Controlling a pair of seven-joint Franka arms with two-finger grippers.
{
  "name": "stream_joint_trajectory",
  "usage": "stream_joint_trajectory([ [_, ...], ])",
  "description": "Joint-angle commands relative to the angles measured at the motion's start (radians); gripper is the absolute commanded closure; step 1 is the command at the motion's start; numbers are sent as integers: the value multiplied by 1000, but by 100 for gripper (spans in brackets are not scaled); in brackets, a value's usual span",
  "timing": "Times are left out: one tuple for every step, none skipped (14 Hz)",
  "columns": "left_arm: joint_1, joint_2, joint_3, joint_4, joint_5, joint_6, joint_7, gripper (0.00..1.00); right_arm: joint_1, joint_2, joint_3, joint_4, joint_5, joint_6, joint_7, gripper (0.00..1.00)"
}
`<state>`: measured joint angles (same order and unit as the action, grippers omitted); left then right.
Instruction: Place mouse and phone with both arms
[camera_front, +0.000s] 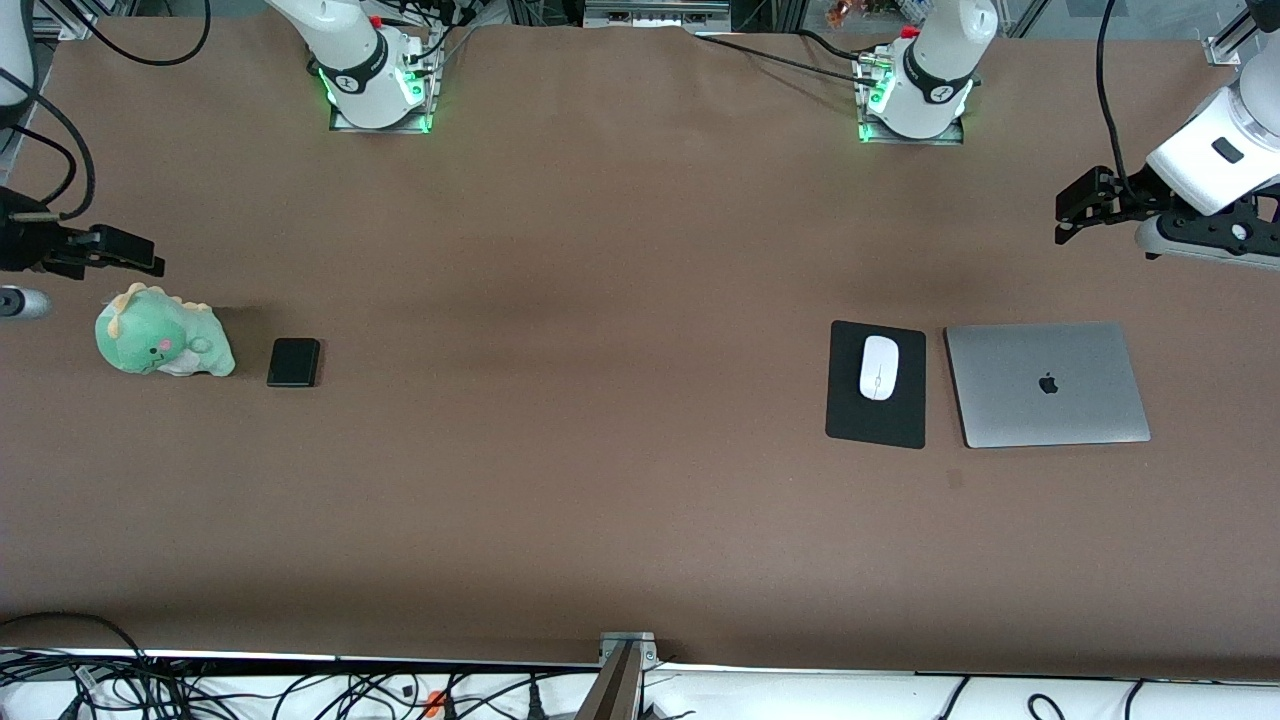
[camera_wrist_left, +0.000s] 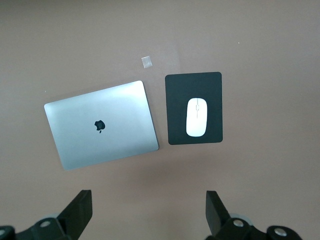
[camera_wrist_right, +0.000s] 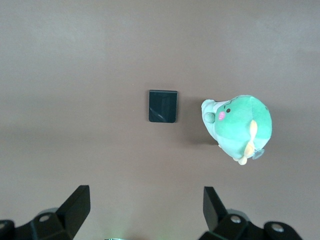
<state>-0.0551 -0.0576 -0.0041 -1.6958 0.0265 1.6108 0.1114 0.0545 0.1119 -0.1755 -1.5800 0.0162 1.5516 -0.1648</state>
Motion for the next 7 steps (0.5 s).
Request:
stream_joint_trajectory([
  [-2, -11, 0, 5, -11, -15, 14, 0, -15, -17, 24, 81, -15, -83, 5, 0],
  [-2, -11, 0, 5, -11, -15, 14, 0, -12, -17, 27, 106, -13, -102, 5, 0],
  [0, -11, 0, 5, -11, -15, 14, 0, -2, -17, 25, 124, -13, -105, 5, 0],
  [0, -11, 0, 7, -11, -15, 14, 0, -1, -15, 22, 133, -12, -104, 1, 0],
  [0, -11, 0, 5, -11, -15, 14, 0, -1, -12, 21, 133, -10, -104, 1, 0],
  [0, -10, 0, 5, -11, -15, 14, 0, -1, -8, 18, 133, -9, -104, -2, 0],
  [0, -10, 0, 7, -11, -15, 16, 0, -1, -6, 17, 133, -10, -104, 4, 0],
])
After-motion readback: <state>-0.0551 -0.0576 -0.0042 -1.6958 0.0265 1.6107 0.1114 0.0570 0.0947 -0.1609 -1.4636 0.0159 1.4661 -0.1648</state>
